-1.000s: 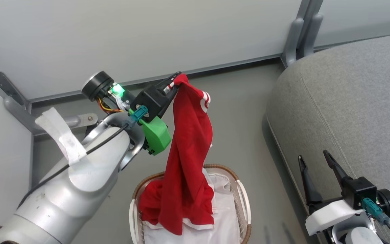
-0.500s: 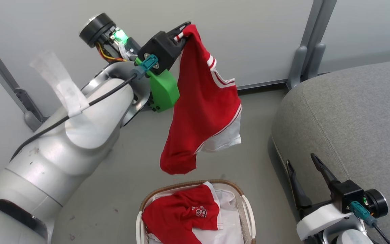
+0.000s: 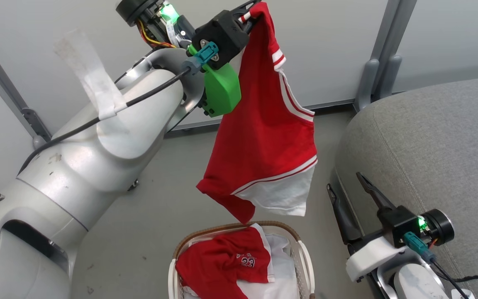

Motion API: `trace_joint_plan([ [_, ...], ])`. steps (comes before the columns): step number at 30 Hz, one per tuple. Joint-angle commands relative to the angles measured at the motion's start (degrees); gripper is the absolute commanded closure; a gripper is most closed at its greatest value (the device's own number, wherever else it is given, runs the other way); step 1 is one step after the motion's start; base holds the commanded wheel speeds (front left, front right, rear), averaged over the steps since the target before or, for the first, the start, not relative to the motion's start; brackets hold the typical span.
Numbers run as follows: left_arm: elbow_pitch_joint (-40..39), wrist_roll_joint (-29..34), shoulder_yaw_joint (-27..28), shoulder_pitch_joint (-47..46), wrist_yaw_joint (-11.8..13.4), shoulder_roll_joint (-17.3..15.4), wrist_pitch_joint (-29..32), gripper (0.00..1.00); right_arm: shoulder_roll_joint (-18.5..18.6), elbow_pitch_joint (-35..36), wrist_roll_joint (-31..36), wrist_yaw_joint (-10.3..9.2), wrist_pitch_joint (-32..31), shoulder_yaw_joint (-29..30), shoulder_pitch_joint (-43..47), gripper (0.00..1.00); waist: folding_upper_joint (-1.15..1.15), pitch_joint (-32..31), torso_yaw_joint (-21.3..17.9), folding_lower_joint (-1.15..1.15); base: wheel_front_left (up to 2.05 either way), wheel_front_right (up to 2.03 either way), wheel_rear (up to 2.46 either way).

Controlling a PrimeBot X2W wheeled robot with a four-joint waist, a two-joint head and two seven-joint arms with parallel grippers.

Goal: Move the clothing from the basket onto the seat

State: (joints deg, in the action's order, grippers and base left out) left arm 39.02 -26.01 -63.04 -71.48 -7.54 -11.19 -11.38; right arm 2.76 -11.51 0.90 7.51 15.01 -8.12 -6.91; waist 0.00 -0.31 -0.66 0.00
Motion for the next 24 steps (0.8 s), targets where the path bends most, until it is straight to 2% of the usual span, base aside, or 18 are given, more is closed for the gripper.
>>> trace_joint_plan([
  [1, 0.2, -0.7, -0.3, -1.2, 0.1, 0.5, -0.5, 1.0, 0.2, -1.0, 1.3, -0.04, 0.3, -0.3, -1.2, 0.0, 0.0, 0.0, 0.2, 0.0, 0.0, 0.0, 0.0],
  [8, 0.8, -1.5, -1.8, -2.5, 0.1, 1.3, -1.9, 1.0, 0.2, -10.0, 6.2, -0.04, 0.2, -0.5, -6.8, 0.0, 0.0, 0.0, 1.2, 0.0, 0.0, 0.0, 0.0],
  [13, 0.9, -1.7, -2.2, -3.6, 0.1, 1.7, -2.6, 1.0, 1.7, -16.0, 6.1, -0.04, 0.2, -0.2, -10.5, 0.0, 0.0, 0.1, 2.0, 0.0, 0.0, 0.0, 0.0],
  [19, 0.9, -1.6, -2.2, -4.7, 0.1, 2.3, -3.2, 1.0, 3.8, -20.2, 5.6, -0.04, 0.2, -3.3, -14.9, 0.0, 0.0, 0.4, 2.7, 0.0, 0.0, 0.0, 0.0],
  [24, 0.7, -1.6, -2.4, -5.4, 0.1, 2.7, -3.4, 1.0, 5.5, -23.1, 2.6, -0.04, 0.2, -9.1, -18.9, 0.0, 0.0, 0.8, 3.4, 0.0, 0.0, 0.0, 0.0],
])
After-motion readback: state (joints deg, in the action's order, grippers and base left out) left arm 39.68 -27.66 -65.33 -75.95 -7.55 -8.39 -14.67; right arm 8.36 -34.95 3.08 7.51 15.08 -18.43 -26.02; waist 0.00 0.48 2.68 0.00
